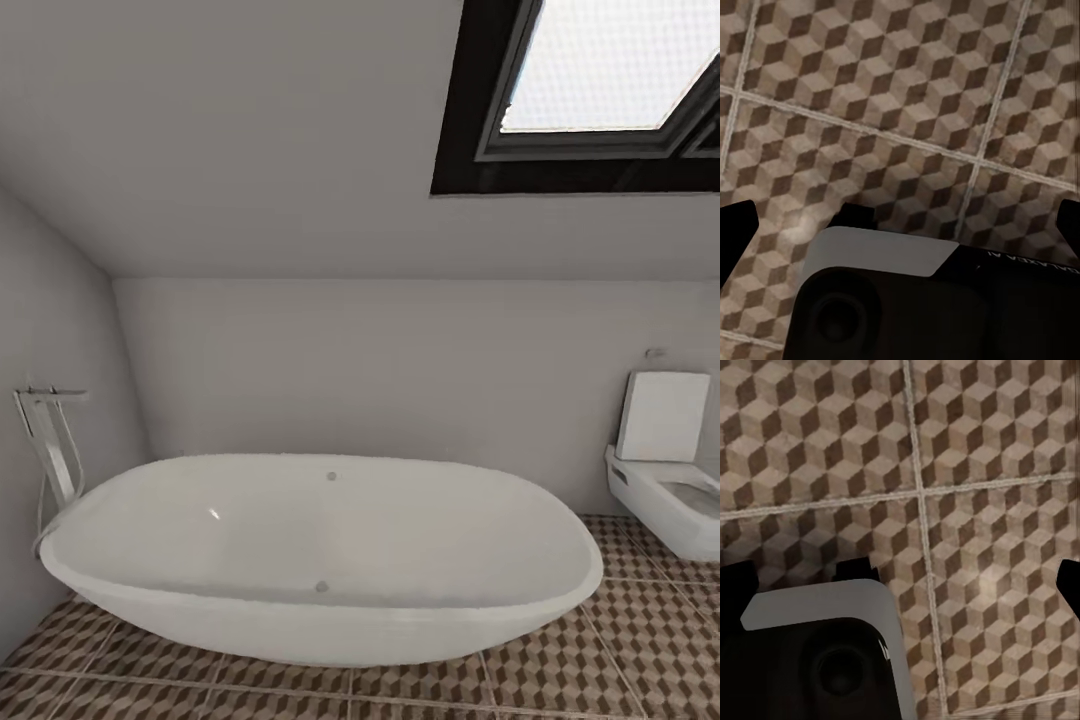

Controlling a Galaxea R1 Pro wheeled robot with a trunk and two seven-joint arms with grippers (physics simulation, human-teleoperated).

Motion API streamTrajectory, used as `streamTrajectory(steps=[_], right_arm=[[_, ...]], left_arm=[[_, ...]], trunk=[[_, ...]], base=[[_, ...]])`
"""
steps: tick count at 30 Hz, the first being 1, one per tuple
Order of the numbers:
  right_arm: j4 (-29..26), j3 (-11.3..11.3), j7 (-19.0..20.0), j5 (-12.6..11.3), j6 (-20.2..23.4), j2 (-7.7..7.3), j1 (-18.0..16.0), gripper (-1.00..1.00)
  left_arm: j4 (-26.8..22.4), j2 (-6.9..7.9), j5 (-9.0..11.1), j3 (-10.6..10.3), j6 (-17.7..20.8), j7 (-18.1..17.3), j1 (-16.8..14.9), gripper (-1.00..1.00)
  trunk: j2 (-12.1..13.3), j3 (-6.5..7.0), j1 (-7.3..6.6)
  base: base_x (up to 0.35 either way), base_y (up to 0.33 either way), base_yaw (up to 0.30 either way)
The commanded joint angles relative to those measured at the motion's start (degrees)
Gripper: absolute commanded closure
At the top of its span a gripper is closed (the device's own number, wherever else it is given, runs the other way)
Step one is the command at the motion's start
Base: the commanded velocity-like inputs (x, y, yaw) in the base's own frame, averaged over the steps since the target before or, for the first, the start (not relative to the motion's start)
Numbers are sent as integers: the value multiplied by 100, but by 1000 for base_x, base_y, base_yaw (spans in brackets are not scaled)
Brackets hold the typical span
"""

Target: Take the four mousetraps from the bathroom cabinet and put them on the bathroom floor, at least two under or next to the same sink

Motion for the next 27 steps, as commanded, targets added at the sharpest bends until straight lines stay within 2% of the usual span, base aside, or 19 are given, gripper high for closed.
streamTrajectory(steps=[1, 27], right_arm=[[19, 48, -2, -49, -30, 2, -9, -100], [17, 49, -2, -49, -30, 2, -9, -100]], left_arm=[[1, -1, 43, -49, -17, 20, -2, -100], [0, 6, 42, -49, -17, 20, -2, -100]], trunk=[[-4, -7, 0], [-4, 15, 0]], base=[[0, 0, -295], [0, 0, -295]])
